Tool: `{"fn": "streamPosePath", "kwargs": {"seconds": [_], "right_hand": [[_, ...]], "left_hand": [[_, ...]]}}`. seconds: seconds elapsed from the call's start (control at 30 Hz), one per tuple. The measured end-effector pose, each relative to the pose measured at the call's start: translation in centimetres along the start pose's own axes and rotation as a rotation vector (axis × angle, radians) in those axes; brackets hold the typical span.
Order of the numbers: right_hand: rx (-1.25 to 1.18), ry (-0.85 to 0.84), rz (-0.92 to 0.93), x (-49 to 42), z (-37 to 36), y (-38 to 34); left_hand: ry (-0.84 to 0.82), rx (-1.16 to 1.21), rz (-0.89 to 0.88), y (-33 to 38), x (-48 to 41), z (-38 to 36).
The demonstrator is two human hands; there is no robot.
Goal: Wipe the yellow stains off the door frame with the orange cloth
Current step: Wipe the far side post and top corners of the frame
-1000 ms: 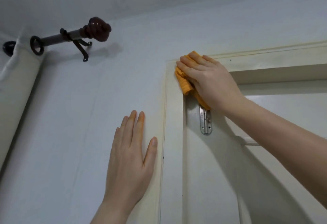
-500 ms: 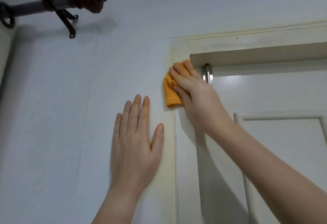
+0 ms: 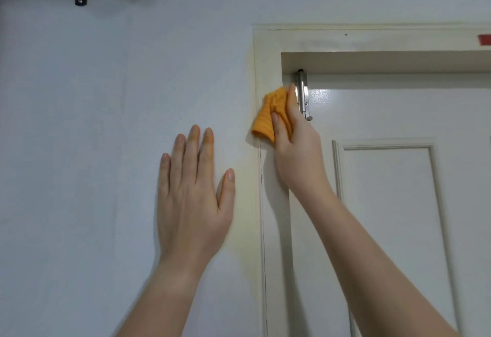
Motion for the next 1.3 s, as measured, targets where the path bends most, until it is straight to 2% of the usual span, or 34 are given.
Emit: {"fn": "streamPosePath", "kwargs": {"seconds": [0.23, 0.3, 0.5, 0.67, 0.93, 1.07, 1.3], "right_hand": [[-0.167, -0.069, -0.166, 14.4, -0.6, 2.9], [-0.173, -0.085, -0.185, 14.0, -0.6, 3.2], [-0.202, -0.053, -0.135, 5.5, -0.3, 1.9], [-0.275, -0.044, -0.183, 6.9, -0.3, 2.4], [-0.322, -0.103, -0.312, 17.9, -0.6, 4.6], [-0.352, -0.157, -0.457, 24.5, -0.6, 5.9], [-0.233, -0.221, -0.631, 32.3, -0.8, 7.2]], "left_hand": [[-0.005, -0.054, 0.01, 0.8, 0.7, -0.7], [0.001, -0.052, 0.014, 0.8, 0.7, -0.6], [0.013, -0.051, 0.018, 0.9, 0.7, -0.5], [0.012, -0.042, 0.004, 1.0, 1.3, -0.7], [0.008, -0.035, 0.0, 1.7, 2.3, -0.9], [-0.004, -0.009, 0.0, 2.2, 3.7, -1.3], [-0.019, -0.002, 0.003, 2.3, 5.0, -1.5]]}}
Point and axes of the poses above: each hand's wrist, its own x-axis away from the middle knuckle, its own z-axis out of the back of the hand, y = z × x, the point moved 6 cm from there along -x, towards the middle knuckle, and after that the axes turned 13 degrees about x, right-handed, at the moved point
